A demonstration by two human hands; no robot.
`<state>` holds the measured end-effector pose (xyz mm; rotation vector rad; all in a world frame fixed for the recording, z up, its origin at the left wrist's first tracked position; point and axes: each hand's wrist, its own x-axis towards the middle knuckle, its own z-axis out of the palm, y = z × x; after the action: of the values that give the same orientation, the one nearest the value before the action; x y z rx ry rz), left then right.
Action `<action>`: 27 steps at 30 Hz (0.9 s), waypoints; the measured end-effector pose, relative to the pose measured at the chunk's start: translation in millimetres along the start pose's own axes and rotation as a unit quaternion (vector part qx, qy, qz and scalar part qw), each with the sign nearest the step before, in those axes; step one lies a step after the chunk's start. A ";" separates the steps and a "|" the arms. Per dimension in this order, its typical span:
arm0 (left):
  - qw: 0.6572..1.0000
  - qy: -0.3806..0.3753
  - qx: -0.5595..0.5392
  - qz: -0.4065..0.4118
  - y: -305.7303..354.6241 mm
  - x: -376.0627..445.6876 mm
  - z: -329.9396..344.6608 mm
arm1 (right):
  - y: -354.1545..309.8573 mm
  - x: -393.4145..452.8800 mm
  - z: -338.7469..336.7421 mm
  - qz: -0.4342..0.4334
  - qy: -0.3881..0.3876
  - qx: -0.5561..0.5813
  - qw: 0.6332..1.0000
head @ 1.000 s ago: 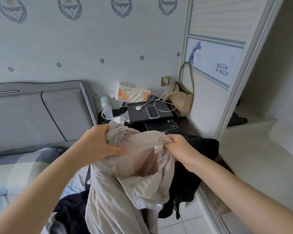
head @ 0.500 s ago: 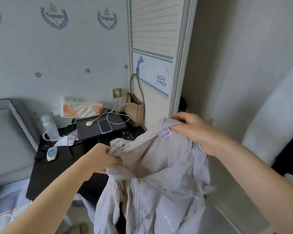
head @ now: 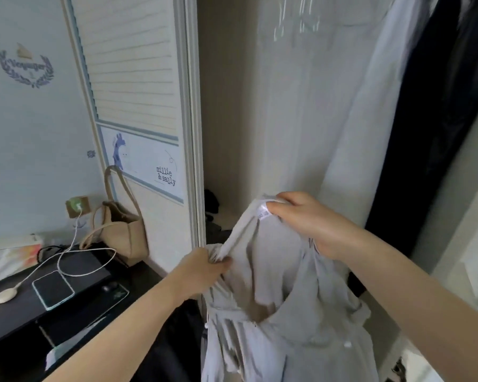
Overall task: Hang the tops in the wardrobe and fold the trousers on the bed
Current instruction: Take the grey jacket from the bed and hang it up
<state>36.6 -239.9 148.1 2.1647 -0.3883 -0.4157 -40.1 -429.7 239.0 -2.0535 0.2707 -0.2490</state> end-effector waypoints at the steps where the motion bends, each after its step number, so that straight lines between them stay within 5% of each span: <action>1: 0.999 0.002 -0.042 -0.006 -0.7 10.9 -10.5 | 0.4 4.3 -7.9 -0.004 0.013 -0.014 1.000; 3: 0.976 -0.085 -0.193 -0.051 4.9 33.0 -38.0 | 2.6 16.5 -23.6 -0.012 0.051 -0.094 0.994; 5: 0.919 -0.195 -0.336 -0.069 13.8 51.1 -64.5 | 9.5 30.2 -28.7 -0.005 0.084 -0.188 0.978; 8: 0.882 -0.274 -0.382 -0.023 36.0 77.2 -95.6 | 19.4 51.4 -22.2 0.017 0.114 -0.259 0.959; 19: 0.902 -0.249 -0.336 0.111 131.2 146.9 -133.3 | -28.0 98.0 -16.3 0.076 0.076 -0.223 0.969; 22: 0.913 -0.233 -0.307 0.134 146.2 161.1 -136.1 | -66.9 110.9 -31.6 0.023 0.153 -0.304 0.940; 27: 0.921 -0.224 -0.268 0.174 172.5 187.9 -138.4 | -145.2 137.4 -78.8 -0.129 0.373 -0.378 0.837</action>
<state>242.3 -318.8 337.1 1.4200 -0.7977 -0.7212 80.8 -468.0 412.5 -2.6842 0.6458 -1.3025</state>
